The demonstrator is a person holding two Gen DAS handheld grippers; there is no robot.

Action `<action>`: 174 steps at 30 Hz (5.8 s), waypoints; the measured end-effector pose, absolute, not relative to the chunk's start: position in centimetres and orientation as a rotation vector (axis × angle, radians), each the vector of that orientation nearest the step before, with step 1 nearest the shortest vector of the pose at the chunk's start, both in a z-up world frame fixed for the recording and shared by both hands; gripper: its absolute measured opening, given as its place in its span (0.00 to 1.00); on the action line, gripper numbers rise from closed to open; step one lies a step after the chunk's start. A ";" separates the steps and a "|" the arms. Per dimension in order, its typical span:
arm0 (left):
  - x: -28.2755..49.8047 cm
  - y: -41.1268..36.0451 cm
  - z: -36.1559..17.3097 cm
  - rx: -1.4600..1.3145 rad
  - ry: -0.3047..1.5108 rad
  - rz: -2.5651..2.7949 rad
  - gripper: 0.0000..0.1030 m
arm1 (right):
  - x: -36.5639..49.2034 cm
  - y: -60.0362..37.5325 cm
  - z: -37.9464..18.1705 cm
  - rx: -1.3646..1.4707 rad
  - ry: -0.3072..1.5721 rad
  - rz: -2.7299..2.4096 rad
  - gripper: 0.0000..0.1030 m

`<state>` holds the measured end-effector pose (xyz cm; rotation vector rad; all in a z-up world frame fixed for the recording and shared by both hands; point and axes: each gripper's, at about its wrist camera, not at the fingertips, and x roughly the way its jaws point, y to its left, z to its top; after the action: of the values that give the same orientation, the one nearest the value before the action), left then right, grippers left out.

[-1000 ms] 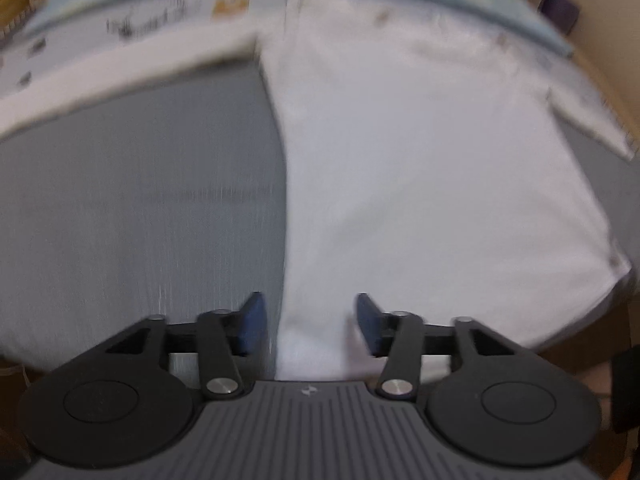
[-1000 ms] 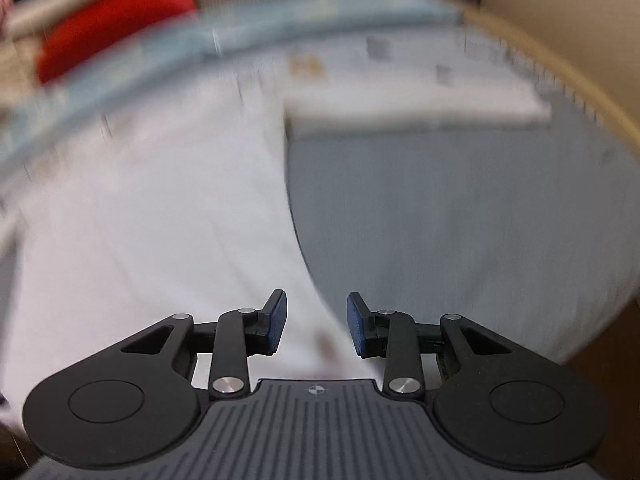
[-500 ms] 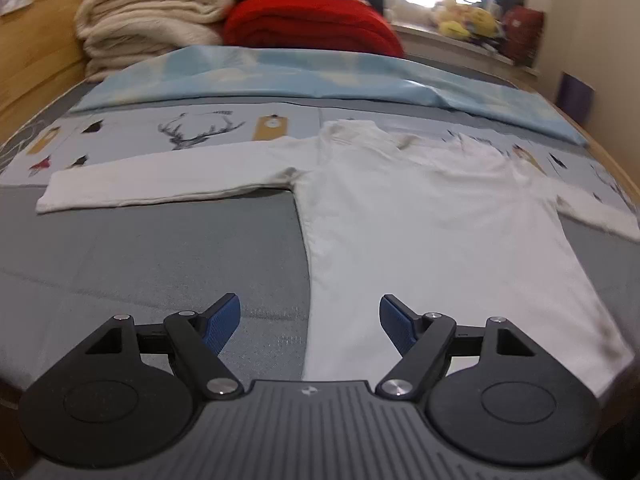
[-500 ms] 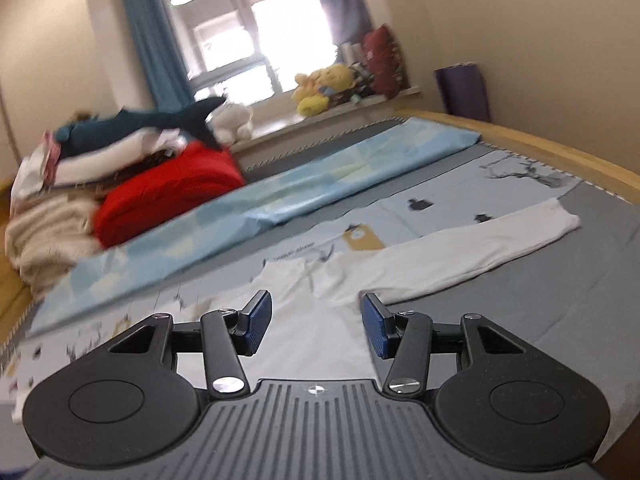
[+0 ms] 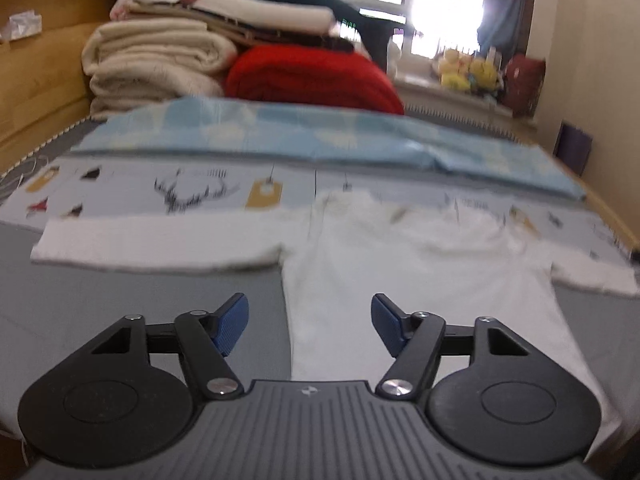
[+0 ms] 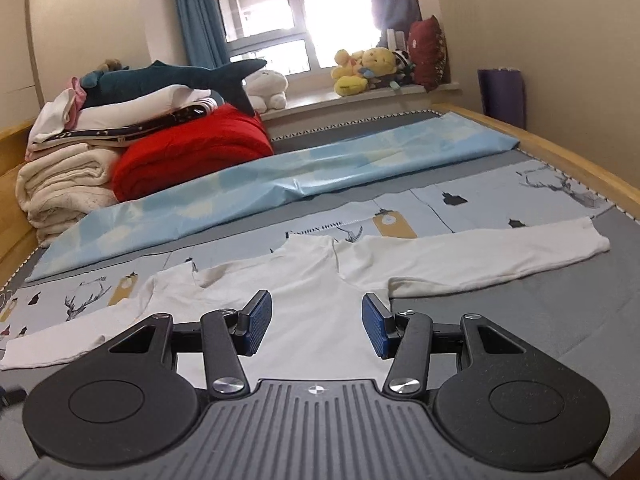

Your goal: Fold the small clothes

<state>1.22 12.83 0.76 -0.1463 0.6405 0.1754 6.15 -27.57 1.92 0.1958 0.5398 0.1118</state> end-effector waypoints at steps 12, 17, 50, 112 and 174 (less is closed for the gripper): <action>14.6 23.1 3.0 -0.164 0.512 0.225 0.25 | 5.3 -29.0 2.7 0.243 0.482 -0.007 0.12; 16.7 30.7 -4.9 -0.313 0.718 0.343 0.25 | 5.6 -28.9 3.7 0.232 0.501 0.020 0.13; 15.3 49.7 -10.3 -0.671 0.679 0.769 0.04 | 8.1 -25.2 5.1 0.089 0.586 -0.016 0.20; 30.0 25.1 -4.9 -0.690 0.871 0.298 0.09 | 27.7 -3.8 -10.3 -0.161 0.841 0.476 0.15; 31.5 19.2 -9.4 -0.489 0.999 0.067 0.09 | 33.0 -33.8 -10.8 0.481 0.909 -0.245 0.21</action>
<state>31.55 19.21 -9.36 -0.4885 0.9991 0.0669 33.00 -33.84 -10.79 0.4813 0.9095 -0.2450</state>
